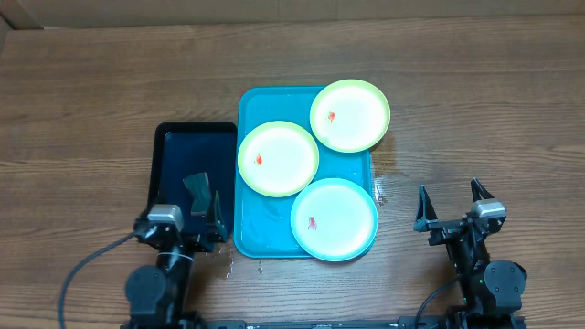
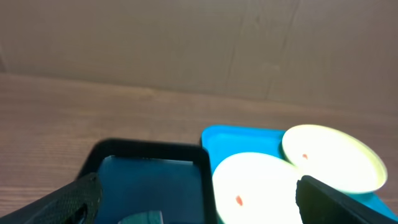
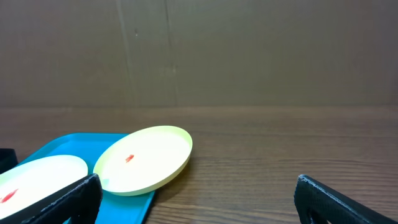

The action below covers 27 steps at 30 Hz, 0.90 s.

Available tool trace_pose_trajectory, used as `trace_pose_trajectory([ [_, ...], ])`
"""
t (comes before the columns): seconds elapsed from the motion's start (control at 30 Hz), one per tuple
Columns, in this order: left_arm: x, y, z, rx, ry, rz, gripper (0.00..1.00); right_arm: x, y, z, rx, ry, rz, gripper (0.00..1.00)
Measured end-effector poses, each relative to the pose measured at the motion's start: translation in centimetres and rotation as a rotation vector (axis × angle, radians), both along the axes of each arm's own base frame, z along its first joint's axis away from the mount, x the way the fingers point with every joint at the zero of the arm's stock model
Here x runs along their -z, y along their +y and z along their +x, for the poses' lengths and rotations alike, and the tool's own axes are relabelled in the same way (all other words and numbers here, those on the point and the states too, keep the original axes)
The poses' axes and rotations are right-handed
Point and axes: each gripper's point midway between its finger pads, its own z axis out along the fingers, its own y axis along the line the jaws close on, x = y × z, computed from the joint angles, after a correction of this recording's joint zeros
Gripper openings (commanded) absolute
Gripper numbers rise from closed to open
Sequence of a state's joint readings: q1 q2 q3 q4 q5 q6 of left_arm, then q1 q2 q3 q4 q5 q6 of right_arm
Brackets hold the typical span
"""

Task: Clean dirty plates on tray and stack at the side
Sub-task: 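Lower the left gripper into the black tray and grasp the green sponge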

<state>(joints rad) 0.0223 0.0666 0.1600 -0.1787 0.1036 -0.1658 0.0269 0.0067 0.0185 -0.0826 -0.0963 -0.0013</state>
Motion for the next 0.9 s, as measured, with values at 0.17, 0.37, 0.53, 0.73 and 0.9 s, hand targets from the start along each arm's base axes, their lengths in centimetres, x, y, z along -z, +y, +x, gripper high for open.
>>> trace_pose_trajectory([
  [0.17,-5.3,0.5,-0.1,-0.032,0.053,0.002,1.0,0.0,0.0,0.0,0.0,0.001,0.0,1.0],
  [0.37,-6.7,1.8,1.0,-0.103,0.347,0.02,1.0,0.0,0.0,0.0,0.0,0.0,0.0,1.0],
  [0.53,-6.6,3.3,1.8,-0.176,0.614,0.057,1.0,0.0,0.0,0.0,0.0,0.0,0.0,1.0],
  [0.73,-5.9,2.8,5.1,-0.14,0.72,0.046,1.0,0.0,0.0,0.0,0.0,0.0,0.0,1.0],
  [0.9,-3.1,1.4,6.6,-0.063,0.819,0.01,1.0,0.0,0.0,0.0,0.0,0.0,0.0,1.0],
])
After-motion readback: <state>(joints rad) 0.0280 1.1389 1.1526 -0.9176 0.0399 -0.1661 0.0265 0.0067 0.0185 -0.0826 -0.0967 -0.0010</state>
